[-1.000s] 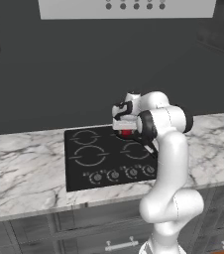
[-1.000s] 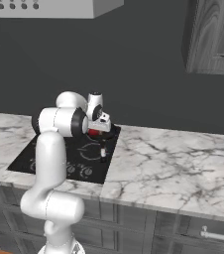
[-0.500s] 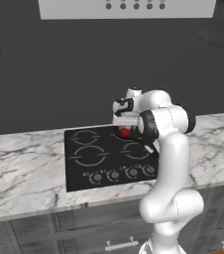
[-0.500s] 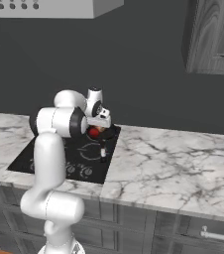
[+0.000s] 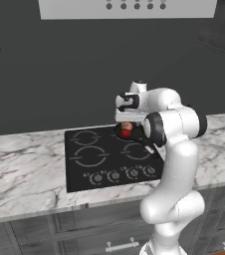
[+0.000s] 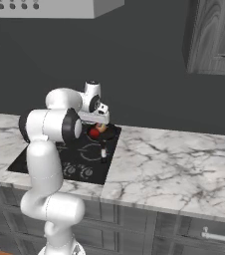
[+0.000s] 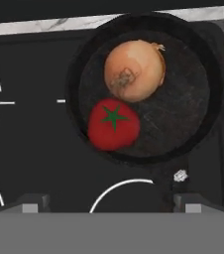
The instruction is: Place the pan on the rear right burner on the stove. Then place the tomato and the onion in the pan and turn on the rear right burner.
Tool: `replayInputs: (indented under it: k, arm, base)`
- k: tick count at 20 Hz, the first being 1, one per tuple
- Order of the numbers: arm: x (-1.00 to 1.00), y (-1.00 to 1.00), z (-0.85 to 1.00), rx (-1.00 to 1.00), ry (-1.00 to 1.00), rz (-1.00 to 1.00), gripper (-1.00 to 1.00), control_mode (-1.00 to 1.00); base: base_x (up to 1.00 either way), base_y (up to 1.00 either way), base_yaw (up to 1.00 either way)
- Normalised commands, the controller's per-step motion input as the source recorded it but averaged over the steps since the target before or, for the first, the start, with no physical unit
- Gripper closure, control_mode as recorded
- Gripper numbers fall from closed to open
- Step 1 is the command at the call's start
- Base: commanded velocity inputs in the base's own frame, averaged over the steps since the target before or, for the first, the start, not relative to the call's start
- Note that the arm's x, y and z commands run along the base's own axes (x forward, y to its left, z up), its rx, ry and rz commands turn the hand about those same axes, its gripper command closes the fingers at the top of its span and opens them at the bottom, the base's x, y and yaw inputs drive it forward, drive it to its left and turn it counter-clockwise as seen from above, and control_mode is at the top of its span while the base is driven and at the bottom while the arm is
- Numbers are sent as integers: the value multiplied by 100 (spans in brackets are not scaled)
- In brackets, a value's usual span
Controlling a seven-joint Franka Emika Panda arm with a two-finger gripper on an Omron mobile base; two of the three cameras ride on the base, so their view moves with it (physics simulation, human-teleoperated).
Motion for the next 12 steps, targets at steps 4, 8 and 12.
replayInputs:
  k: [4,8,12]
  arm:
    - [-71,0,44,1,0,0,-100,-100]
    - [-73,0,21,0,0,0,-100,-100]
    - [-76,0,8,0,2,0,-100,-100]
  base:
    - [0,0,0]
    - [0,0,0]
    - [0,0,0]
